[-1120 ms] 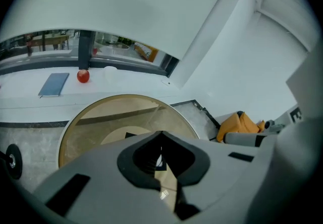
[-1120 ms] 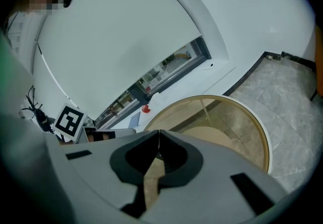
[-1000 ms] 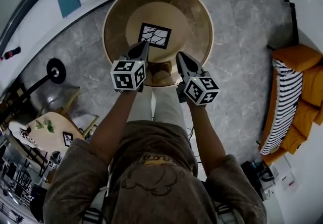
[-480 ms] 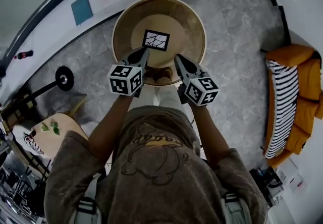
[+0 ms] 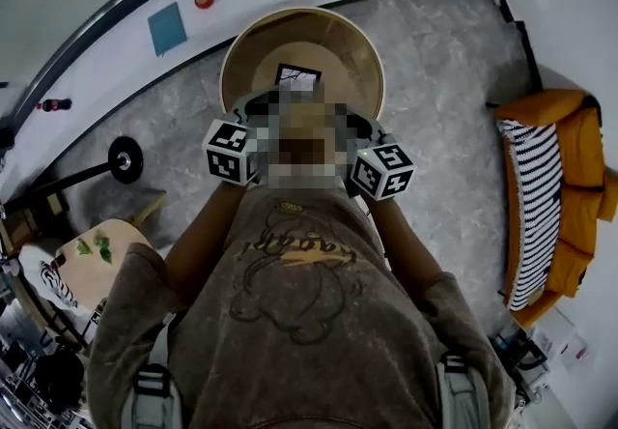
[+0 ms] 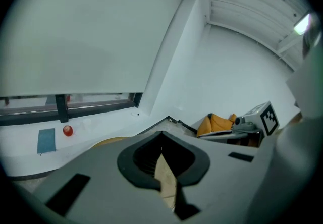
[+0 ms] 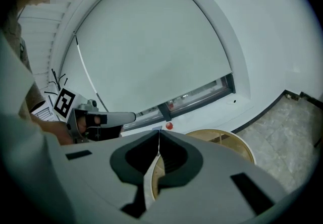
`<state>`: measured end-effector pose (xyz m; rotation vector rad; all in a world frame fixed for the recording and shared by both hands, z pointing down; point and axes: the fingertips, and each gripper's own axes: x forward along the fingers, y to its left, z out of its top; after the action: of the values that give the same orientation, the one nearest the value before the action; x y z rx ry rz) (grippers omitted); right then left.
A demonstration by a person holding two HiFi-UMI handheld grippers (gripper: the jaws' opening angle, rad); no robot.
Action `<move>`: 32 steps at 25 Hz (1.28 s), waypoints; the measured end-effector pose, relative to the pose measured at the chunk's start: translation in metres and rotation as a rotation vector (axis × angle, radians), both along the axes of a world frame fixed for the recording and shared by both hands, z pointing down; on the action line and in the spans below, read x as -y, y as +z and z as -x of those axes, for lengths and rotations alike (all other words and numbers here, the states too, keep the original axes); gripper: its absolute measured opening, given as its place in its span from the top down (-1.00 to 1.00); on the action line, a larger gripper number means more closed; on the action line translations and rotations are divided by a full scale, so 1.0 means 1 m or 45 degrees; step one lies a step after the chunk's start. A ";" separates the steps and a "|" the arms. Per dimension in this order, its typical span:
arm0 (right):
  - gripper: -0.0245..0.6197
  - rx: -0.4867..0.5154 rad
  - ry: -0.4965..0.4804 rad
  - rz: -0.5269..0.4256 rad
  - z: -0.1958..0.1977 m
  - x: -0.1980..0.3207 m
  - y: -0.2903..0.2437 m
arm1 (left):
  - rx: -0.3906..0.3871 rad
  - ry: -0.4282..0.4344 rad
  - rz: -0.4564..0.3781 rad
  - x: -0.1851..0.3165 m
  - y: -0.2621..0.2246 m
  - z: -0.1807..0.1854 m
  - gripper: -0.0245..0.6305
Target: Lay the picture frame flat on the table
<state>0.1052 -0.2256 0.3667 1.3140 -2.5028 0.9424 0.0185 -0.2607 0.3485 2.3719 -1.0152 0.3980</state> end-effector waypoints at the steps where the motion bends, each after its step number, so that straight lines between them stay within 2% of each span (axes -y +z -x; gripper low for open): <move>1: 0.86 -0.006 -0.006 -0.015 0.000 -0.001 -0.004 | -0.004 0.009 -0.014 -0.002 -0.005 0.000 0.87; 13: 0.86 -0.022 0.027 -0.210 -0.011 0.000 -0.064 | -0.034 0.038 -0.191 -0.007 -0.055 0.014 0.87; 22: 0.86 -0.035 0.035 -0.267 -0.013 -0.001 -0.078 | -0.047 0.013 -0.243 -0.011 -0.071 0.020 0.87; 32: 0.86 -0.024 0.032 -0.278 -0.002 0.001 -0.077 | -0.042 0.027 -0.231 -0.013 -0.067 0.023 0.87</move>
<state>0.1074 -0.2271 0.2900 1.4102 -2.6411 0.6725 -0.0048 -0.2478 0.2818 2.5435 -1.0511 0.2836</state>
